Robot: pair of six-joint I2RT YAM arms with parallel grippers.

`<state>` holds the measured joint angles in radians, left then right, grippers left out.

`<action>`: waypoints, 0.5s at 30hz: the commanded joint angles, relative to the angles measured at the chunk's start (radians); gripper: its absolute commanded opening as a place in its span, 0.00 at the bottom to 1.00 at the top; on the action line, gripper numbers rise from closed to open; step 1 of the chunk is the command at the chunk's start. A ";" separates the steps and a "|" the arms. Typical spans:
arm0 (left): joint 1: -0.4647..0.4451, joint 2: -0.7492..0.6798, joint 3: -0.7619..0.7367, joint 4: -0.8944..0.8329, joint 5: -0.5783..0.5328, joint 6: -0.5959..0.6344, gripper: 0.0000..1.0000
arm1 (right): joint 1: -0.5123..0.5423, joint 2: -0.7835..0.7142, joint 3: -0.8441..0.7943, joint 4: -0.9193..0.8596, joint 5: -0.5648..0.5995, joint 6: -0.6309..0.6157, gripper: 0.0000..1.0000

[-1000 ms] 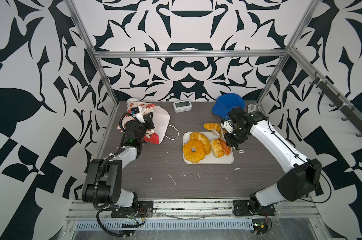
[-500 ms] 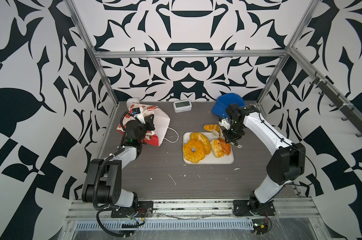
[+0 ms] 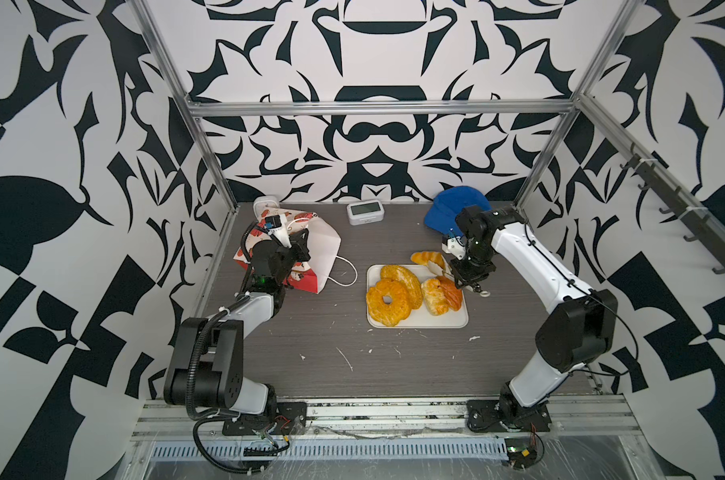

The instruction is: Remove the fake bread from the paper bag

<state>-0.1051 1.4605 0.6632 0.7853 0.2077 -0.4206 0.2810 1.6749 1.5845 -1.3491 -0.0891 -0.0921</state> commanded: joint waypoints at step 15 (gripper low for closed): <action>0.001 0.017 0.027 0.044 0.025 -0.024 0.00 | -0.003 -0.082 -0.047 -0.070 -0.002 0.064 0.27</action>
<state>-0.1051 1.4651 0.6632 0.7887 0.2115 -0.4236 0.2810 1.6260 1.5299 -1.4025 -0.0856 -0.0444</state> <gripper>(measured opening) 0.041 0.273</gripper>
